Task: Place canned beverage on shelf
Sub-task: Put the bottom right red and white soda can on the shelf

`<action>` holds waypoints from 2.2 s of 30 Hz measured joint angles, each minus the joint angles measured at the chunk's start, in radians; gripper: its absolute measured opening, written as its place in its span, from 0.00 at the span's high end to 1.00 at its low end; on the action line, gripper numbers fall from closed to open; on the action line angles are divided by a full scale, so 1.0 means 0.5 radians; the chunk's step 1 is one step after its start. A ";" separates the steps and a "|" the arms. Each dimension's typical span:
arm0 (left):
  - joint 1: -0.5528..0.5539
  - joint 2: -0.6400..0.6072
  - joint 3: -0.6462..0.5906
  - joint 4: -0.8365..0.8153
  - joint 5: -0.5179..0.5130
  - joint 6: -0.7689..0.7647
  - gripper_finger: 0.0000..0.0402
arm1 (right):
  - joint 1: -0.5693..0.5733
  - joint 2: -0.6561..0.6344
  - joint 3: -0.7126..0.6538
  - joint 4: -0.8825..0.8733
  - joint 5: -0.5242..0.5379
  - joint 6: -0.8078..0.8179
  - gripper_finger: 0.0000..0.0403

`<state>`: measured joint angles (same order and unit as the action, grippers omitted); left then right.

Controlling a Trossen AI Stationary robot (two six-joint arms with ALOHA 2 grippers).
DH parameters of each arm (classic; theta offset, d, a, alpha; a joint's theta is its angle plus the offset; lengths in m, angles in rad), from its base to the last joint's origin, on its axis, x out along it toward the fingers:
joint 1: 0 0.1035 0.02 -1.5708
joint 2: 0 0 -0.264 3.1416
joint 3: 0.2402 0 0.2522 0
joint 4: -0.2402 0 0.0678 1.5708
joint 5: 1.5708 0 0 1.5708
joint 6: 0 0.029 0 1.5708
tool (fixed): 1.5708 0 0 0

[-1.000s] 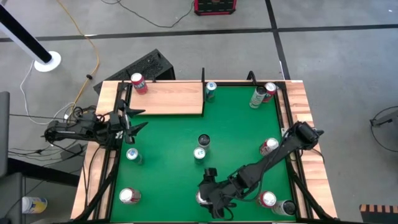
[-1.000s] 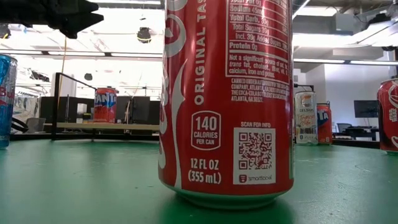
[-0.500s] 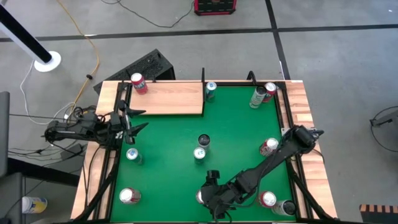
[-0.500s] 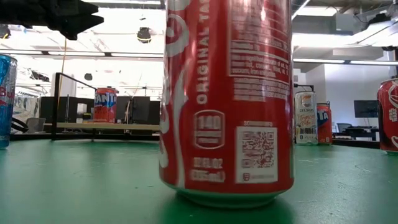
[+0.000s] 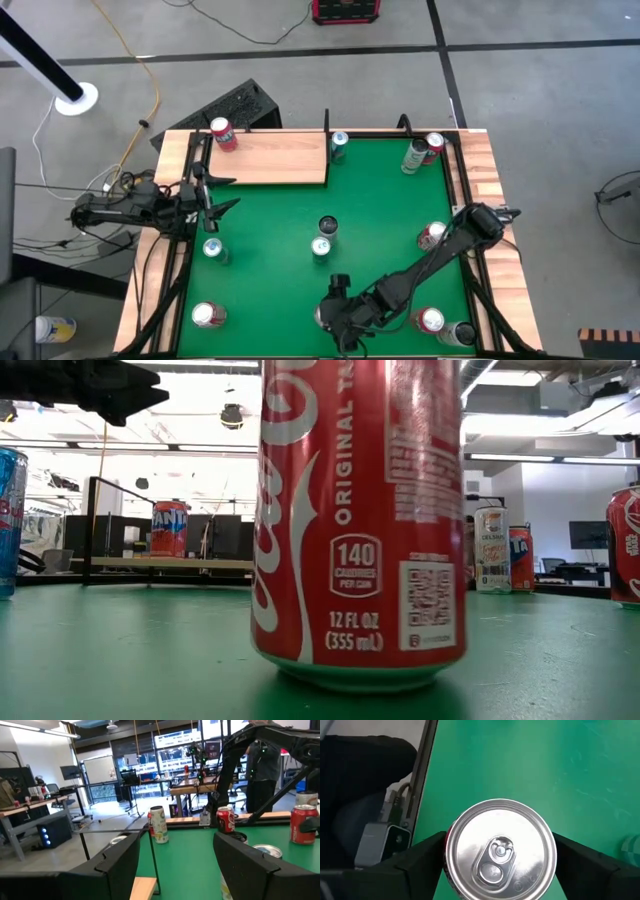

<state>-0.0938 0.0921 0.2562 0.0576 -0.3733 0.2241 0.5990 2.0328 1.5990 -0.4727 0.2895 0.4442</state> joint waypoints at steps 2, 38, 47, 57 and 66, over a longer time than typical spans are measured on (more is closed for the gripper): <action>0.000 0.000 0.000 0.001 0.000 0.001 0.40 | -0.004 -0.015 0.000 -0.037 -0.002 -0.007 0.19; 0.000 -0.001 0.000 -0.307 -0.270 -0.077 0.40 | -1.962 -0.121 0.435 0.236 -1.297 -1.848 0.19; 0.000 -0.002 0.001 -0.301 -0.398 -0.101 0.40 | -2.141 0.302 1.099 -0.425 -1.481 -1.842 0.19; 0.000 -0.001 0.001 -0.309 -0.445 -0.120 0.40 | -2.126 0.632 1.500 -0.592 -1.389 -1.869 0.14; 0.000 -0.001 0.001 -0.313 -0.446 -0.092 0.40 | -2.116 0.622 1.501 -0.670 -1.367 -1.878 0.10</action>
<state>-0.0940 0.0917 0.2565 -0.0990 -0.5961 0.1782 -0.4591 2.3436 2.3493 -0.8077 -0.3938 -0.4947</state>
